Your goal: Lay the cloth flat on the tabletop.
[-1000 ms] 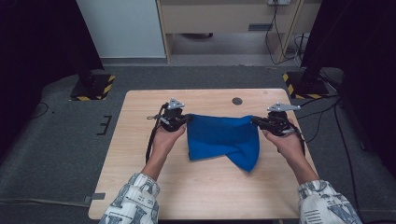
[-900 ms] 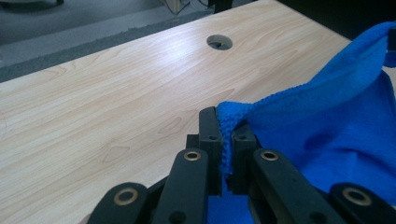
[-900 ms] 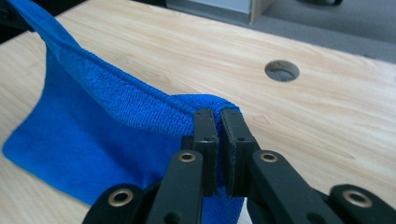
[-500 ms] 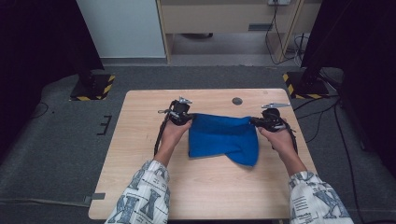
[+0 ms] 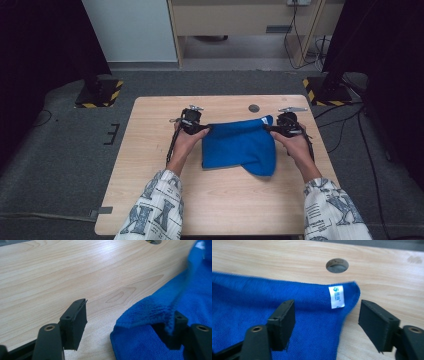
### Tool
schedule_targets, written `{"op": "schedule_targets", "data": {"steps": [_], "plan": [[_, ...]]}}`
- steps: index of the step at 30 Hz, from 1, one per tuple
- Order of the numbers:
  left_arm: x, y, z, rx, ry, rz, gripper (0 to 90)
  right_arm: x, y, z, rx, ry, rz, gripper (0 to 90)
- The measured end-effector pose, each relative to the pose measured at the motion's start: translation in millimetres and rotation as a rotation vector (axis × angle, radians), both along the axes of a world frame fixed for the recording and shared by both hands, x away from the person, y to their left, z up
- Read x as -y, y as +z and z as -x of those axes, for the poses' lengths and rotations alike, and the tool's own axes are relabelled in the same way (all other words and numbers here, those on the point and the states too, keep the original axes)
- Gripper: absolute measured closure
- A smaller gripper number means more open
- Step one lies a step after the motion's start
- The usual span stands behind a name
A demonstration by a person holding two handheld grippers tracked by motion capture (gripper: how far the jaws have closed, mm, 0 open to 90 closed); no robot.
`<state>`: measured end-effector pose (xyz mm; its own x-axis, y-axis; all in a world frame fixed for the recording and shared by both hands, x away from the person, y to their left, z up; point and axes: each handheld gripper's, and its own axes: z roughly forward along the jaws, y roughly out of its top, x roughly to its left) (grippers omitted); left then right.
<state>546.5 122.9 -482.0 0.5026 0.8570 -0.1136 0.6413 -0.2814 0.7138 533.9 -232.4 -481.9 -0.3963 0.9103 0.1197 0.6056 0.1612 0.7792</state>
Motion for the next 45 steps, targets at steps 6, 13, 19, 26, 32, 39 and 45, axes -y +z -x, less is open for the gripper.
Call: {"op": "schedule_targets", "data": {"steps": [6,13,19,26,32,39,45], "plan": [[0.4,-2.9,3.5,0.007,-0.032,-0.036,26.2,0.8,1.0,8.5,0.002,0.021,0.004,25.9],[-5.2,-17.6,11.1,0.01,-0.029,-0.047,25.3,-0.3,-5.4,24.0,0.006,0.07,0.024,38.4],[-12.1,-16.5,15.2,0.035,-0.034,0.047,24.8,-7.1,-11.3,42.1,0.024,0.132,0.029,57.0],[-5.1,-13.0,17.7,0.085,-0.043,0.045,21.8,-16.1,-27.3,48.7,-0.004,0.165,0.082,69.0],[-5.6,-7.3,10.9,0.088,-0.017,0.072,22.4,-15.8,-41.3,49.5,-0.042,0.152,0.122,69.8],[-10.8,-7.2,3.4,0.082,0.004,0.092,22.9,-8.7,-48.5,58.6,-0.042,0.147,0.122,71.0],[-19.5,-3.3,-1.5,0.08,0.023,0.091,22.7,0.0,-49.3,66.9,-0.041,0.125,0.111,71.9]]}}
